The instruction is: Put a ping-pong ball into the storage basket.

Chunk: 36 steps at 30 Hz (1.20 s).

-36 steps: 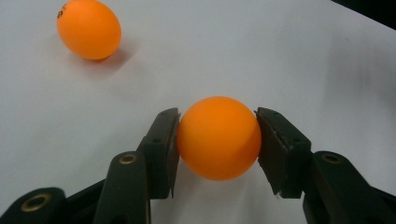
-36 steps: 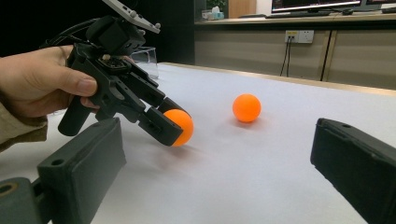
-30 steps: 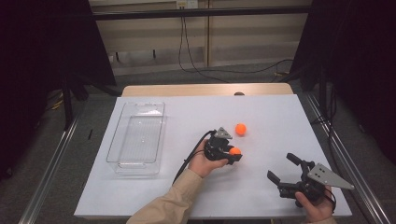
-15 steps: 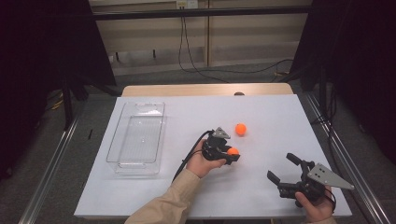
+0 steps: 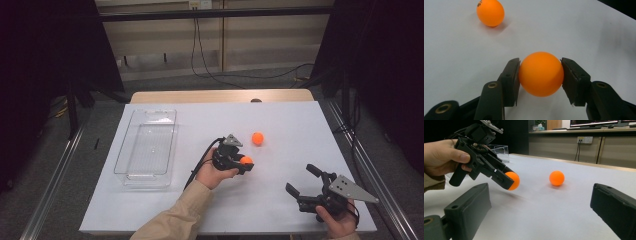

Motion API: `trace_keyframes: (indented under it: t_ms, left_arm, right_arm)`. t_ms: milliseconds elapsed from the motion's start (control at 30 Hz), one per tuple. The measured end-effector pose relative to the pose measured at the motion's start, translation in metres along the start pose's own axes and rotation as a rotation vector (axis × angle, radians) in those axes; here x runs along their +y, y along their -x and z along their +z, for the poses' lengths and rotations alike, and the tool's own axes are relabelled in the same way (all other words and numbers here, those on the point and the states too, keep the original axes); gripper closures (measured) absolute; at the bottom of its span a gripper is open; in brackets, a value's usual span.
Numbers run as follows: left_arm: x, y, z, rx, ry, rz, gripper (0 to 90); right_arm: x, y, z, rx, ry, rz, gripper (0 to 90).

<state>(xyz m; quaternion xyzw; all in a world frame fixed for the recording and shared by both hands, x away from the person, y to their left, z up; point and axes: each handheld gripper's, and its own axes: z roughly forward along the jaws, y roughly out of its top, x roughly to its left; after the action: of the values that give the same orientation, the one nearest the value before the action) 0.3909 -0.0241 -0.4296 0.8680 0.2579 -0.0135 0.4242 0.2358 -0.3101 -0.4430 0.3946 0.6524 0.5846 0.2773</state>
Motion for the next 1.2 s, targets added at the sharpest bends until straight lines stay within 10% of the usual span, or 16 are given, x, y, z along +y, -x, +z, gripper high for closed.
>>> trace_keyframes:
  t_ms: [1200]
  left_arm:
    - [-0.002,-0.016,-0.027,0.029,0.006,-0.044,51.0]
  right_arm:
    - [-0.001,0.0,0.001,0.001,-0.002,0.001,2.5]
